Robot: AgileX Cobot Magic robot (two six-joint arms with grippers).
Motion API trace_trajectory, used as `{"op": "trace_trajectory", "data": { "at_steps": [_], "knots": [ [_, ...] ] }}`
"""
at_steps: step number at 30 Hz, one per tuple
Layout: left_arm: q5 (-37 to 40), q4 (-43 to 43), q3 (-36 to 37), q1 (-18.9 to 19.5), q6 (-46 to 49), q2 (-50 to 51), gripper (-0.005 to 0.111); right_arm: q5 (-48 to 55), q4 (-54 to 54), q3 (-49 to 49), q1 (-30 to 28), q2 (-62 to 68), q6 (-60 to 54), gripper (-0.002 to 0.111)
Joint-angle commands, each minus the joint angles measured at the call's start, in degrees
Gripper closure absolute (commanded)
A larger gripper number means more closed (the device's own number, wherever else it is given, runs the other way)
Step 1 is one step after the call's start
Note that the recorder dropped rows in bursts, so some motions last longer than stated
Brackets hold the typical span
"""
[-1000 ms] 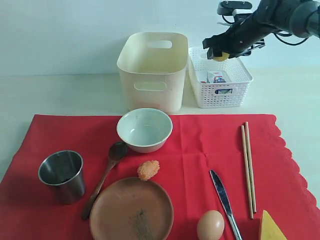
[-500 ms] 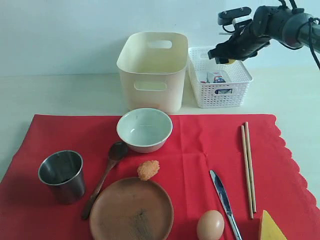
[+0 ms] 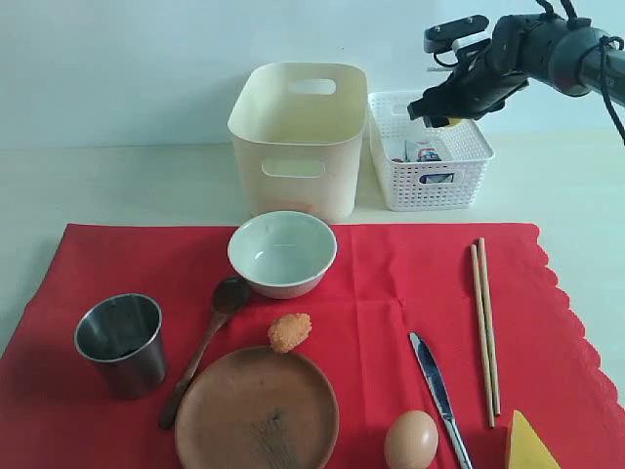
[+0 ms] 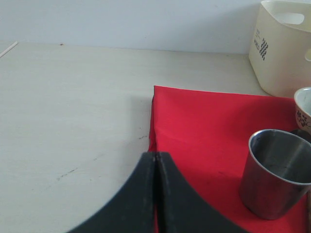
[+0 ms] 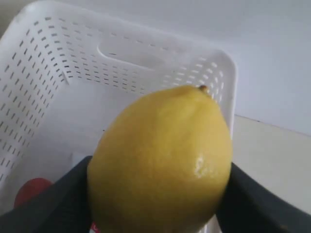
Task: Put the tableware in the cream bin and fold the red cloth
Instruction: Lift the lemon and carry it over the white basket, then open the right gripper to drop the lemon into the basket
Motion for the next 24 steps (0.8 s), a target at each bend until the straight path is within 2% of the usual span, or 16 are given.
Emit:
{"op": "trace_trajectory", "data": {
  "at_steps": [1, 3, 5, 9, 12, 14, 24],
  "knots": [
    [-0.6, -0.4, 0.1, 0.1, -0.2, -0.4, 0.107, 0.0, -0.8, -0.7, -0.2, -0.1, 1.0, 0.074],
    [-0.6, -0.4, 0.1, 0.1, -0.2, -0.4, 0.107, 0.0, -0.8, -0.7, -0.2, -0.2, 1.7, 0.057],
    [-0.6, -0.4, 0.1, 0.1, -0.2, -0.4, 0.107, 0.0, -0.8, -0.7, -0.2, -0.7, 3.2, 0.051],
    [-0.6, -0.4, 0.1, 0.1, -0.2, -0.4, 0.107, 2.5, -0.8, -0.7, -0.2, -3.4, 4.6, 0.050],
    [-0.6, -0.4, 0.1, 0.1, -0.2, -0.4, 0.107, 6.0, -0.8, -0.7, -0.2, -5.1, 4.6, 0.033],
    [-0.6, -0.4, 0.1, 0.1, -0.2, -0.4, 0.107, 7.4, -0.8, -0.7, -0.2, -5.2, 4.6, 0.027],
    [-0.6, -0.4, 0.1, 0.1, -0.2, -0.4, 0.107, 19.1, -0.8, -0.7, -0.2, -8.7, 4.6, 0.028]
  ]
}}
